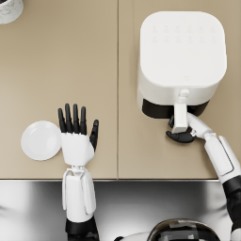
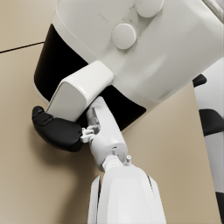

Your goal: Pick up the chicken rolls and place it into the air fryer

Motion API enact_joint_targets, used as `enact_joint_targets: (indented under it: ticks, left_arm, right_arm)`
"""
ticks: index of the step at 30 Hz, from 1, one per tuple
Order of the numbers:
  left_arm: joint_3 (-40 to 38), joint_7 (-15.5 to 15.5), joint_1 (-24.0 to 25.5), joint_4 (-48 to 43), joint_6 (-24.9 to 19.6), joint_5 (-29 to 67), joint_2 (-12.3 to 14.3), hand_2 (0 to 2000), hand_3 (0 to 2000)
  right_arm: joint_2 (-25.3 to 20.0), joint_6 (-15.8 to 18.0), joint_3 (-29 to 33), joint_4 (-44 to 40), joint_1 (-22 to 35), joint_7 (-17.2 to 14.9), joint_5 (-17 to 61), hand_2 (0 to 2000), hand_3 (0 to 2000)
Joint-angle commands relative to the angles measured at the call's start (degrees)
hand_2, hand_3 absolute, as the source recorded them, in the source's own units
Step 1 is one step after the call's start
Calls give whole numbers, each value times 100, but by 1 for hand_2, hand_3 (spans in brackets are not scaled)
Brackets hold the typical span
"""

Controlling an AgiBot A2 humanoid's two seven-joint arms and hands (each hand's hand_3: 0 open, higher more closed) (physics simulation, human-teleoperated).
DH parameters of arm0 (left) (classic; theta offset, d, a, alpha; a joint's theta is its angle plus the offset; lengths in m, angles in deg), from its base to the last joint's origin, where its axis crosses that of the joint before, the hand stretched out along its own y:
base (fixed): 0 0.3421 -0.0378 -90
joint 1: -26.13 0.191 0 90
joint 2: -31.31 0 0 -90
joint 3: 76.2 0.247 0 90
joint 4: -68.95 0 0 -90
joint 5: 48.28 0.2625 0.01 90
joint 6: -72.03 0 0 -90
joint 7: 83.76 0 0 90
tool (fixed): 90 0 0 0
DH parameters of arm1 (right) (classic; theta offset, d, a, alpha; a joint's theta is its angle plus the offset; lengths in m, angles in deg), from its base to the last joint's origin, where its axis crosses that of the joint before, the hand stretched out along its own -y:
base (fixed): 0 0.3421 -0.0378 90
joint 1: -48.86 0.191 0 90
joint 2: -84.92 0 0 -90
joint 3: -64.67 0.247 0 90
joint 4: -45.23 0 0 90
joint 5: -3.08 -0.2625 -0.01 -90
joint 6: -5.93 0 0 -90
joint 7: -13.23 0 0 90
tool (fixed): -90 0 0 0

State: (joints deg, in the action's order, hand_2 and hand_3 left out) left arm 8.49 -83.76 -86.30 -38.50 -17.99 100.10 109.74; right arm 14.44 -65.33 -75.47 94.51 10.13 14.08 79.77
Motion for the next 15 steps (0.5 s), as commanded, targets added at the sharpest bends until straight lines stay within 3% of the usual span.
enact_joint_targets:
  ticks: [1, 8, 15]
  left_arm:
    - [3, 0, 7, 8, 0, 0, -2, 0, 0]
    - [11, 0, 21, 26, 0, 0, -5, 0, 0]
    - [12, 0, 22, 28, 0, 0, -5, 0, 0]
  right_arm:
    - [-5, 148, 0, -40, 36, 0, -3, 2000, 2000]
    - [2, 584, 0, -127, 141, -22, -11, 2000, 2000]
    - [7, 534, 0, -119, 147, -3, -21, 2000, 2000]
